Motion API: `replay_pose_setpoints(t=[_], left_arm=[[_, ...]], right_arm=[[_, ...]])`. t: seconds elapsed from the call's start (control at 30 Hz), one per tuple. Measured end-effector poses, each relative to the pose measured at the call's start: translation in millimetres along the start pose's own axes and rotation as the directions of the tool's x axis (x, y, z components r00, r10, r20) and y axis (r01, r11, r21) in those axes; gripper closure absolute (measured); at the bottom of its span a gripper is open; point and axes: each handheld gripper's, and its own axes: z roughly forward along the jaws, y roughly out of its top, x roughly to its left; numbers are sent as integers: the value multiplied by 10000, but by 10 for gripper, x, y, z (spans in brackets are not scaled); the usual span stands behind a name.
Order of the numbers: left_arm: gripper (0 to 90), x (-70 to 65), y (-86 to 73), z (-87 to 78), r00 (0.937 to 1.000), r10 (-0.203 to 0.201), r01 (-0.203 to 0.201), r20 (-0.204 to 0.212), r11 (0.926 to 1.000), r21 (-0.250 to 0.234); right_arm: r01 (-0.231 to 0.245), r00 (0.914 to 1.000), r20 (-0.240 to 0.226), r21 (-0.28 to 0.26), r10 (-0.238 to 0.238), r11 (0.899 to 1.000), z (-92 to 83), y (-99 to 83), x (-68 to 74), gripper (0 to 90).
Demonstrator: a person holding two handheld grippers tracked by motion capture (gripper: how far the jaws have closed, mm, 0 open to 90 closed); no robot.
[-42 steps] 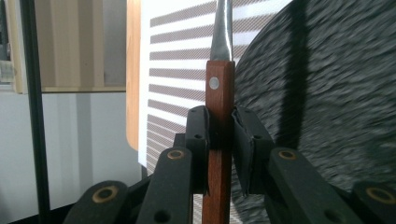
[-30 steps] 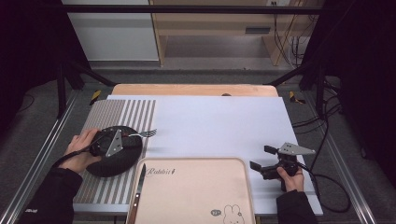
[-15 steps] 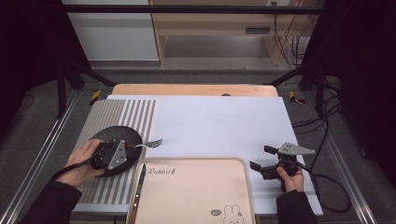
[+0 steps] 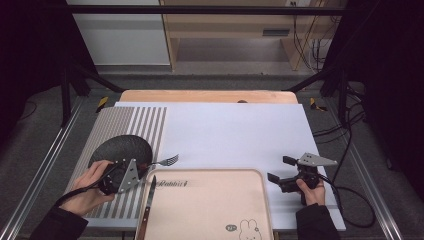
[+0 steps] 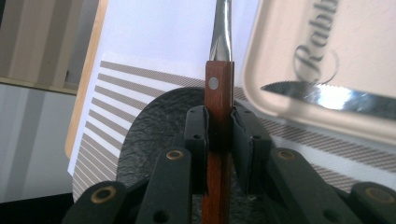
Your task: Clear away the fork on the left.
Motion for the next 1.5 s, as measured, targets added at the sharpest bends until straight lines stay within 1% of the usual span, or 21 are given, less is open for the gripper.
replay_pose_setpoints(t=[0.07,0.13,0.3,0.47,0.57,0.7,0.77,0.8,0.83,0.87,0.9,0.97,1.03,1.17,1.2,1.27,1.3,1.33,1.43,1.47,1.5], left_arm=[[768,-35,26,-19,9999,-159,160,62,9999,-65],[768,-65,50,-31,9992,-401,402,75,9992,-75],[768,-140,99,-40,9981,-577,576,232,9983,52],[768,-205,164,-65,9958,-855,848,328,9961,223],[768,-242,214,-89,9936,-1072,1060,358,9938,321],[768,-288,268,-113,9893,-1394,1382,433,9900,290],[768,-311,295,-128,9836,-1712,1699,560,9851,270],[768,-316,300,-131,9828,-1757,1744,575,9843,273],[768,-331,314,-137,9789,-1938,1922,655,9809,299],[768,-346,325,-140,9782,-1964,1950,674,9804,270],[768,-360,336,-142,9749,-2100,2087,736,9776,253],[768,-384,356,-148,9725,-2203,2192,757,9754,225],[768,-407,376,-147,9664,-2416,2405,883,9704,227],[768,-457,417,-145,9574,-2707,2680,1003,9626,398],[768,-473,432,-148,9524,-2853,2833,1078,9584,334],[768,-496,457,-152,9489,-2930,2914,1170,9561,316],[768,-510,468,-151,9453,-3017,3003,1236,9534,308],[768,-521,478,-151,9395,-3153,3140,1341,9489,316],[768,-539,492,-156,9244,-3523,3490,1460,9359,479],[768,-546,495,-157,9221,-3579,3542,1473,9337,515],[768,-558,501,-159,9182,-3651,3607,1533,9310,568]], right_arm=[[3,10000,-11,-22,-3,10000,-1,0,0,2],[1,10000,-13,-19,-1,10000,0,0,1,2],[1,10000,-5,-22,-1,10000,-1,0,0,2],[1,10000,-5,-19,-1,10000,-1,0,2,3],[-7,10000,-5,-17,7,10000,0,0,2,3],[-4,10000,-13,-39,4,10000,-2,0,2,2],[3,10000,-15,-33,-3,10000,-3,0,3,3],[2,10000,-13,-29,-2,10000,-3,0,2,2],[4,10000,-10,-30,-4,10000,-3,0,2,2],[1,10000,-3,-32,-1,10000,-4,0,2,2],[-1,10000,-10,-31,1,10000,-3,0,2,2],[-10,10000,-7,-29,10,10000,-2,0,2,2],[4,10000,-13,-22,-4,10000,-1,-1,3,2],[-3,10000,-8,-26,3,10000,-3,0,3,2],[-4,10000,-3,-31,4,10000,-3,0,2,2],[2,10000,-8,-34,-2,10000,-4,0,3,2],[7,10000,-15,-39,-8,10000,-4,0,4,2],[2,10000,-11,-35,-2,10000,-4,0,4,2],[12,10000,-3,-27,-12,10000,-4,-2,5,3],[4,10000,-8,-31,-4,10000,-4,-1,4,2],[4,10000,-5,-31,-4,10000,-4,-1,4,2]])
